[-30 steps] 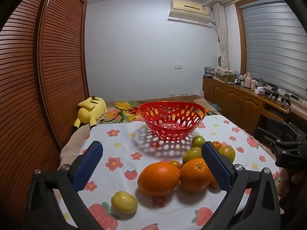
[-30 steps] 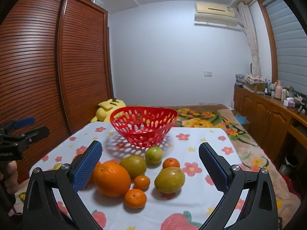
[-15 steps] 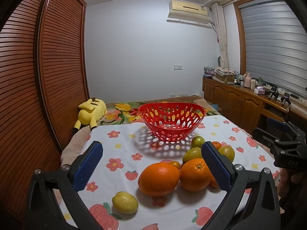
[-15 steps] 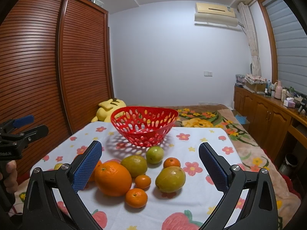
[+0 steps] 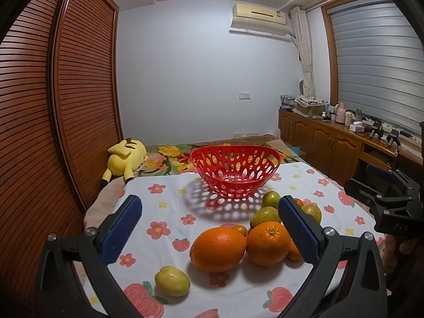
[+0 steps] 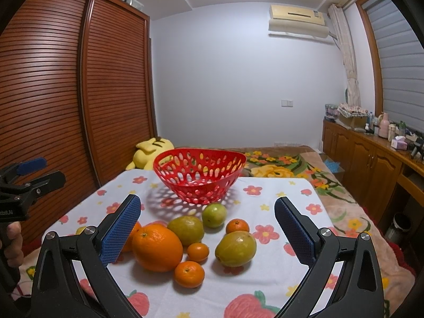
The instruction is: Organize fruits
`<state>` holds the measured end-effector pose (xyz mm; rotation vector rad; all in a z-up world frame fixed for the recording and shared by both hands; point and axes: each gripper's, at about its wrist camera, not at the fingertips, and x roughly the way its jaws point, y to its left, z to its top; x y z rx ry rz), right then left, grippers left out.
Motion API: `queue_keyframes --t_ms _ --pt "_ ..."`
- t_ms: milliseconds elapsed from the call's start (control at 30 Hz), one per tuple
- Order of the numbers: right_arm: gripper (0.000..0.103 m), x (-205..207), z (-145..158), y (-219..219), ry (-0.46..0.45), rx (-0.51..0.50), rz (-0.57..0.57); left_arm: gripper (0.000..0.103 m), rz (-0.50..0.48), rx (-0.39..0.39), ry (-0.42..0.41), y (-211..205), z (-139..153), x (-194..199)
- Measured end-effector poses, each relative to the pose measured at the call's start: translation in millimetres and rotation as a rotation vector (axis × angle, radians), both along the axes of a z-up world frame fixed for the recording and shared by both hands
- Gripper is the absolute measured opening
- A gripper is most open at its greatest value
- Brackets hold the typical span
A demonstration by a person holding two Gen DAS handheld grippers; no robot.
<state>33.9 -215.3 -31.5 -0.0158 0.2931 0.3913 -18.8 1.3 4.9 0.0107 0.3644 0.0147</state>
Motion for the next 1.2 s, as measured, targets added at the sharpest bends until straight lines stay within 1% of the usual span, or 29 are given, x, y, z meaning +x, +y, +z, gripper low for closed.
queue_keyframes --t_ms 567,1200 --pt "0.103 -2.5 3.4 -1.5 -0.015 0.01 -0.006 0.103 -0.004 0.0 -0.009 -1.5 3.6 -2.8" --pt "0.103 -0.6 1.7 0.7 -0.008 0.006 -0.001 0.103 -0.01 0.002 -0.014 -3.9 6.6 -5.5"
